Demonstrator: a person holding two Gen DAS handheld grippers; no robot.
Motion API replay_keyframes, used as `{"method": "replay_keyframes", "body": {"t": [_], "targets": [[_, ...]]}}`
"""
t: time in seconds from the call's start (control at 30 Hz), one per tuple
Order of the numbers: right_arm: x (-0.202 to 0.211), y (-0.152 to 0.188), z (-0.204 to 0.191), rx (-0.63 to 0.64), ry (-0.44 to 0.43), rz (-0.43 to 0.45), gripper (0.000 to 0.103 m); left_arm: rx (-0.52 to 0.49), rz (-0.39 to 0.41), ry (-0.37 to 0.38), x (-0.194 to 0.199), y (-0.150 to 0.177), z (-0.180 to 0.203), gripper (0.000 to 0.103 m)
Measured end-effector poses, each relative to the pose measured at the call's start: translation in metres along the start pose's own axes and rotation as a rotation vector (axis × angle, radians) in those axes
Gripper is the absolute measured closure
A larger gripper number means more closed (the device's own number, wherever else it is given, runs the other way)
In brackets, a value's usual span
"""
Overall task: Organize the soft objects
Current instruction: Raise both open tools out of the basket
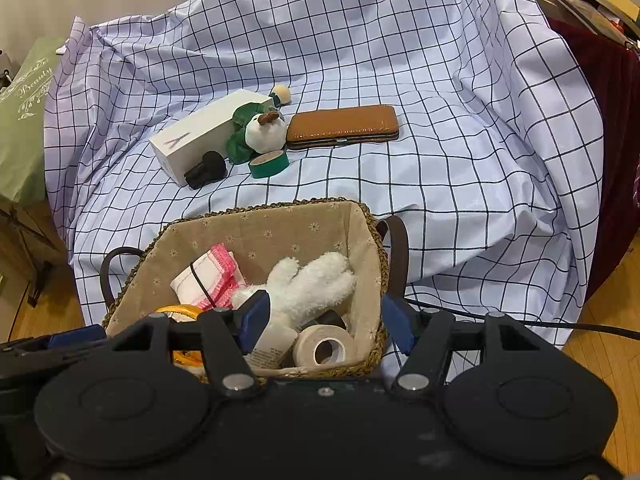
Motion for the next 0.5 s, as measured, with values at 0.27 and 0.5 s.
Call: {"method": "replay_keyframes", "body": {"t": [0.27,0.5], "targets": [[0.004,-0.003,0.000,0.018,0.024,0.061,0.032,-0.014,0.000,-0.004,-0.002,-0.002,0.001,0.020],[0.002,-0.012,0.000,0.021,0.026,0.098,0.024,-0.028,0.007,-0.016,-0.006,-0.008,0.002,0.019]]}}
Point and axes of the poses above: each gripper's, at about its wrist camera, not at the fingertips, and x roughly against the way its jaws point, z to its right, y to its underside, the point moved 1 cm from there along -x, roughly the way its jaws point, and after that the axes turned 7 degrees about -x, right-handed, at the moved point
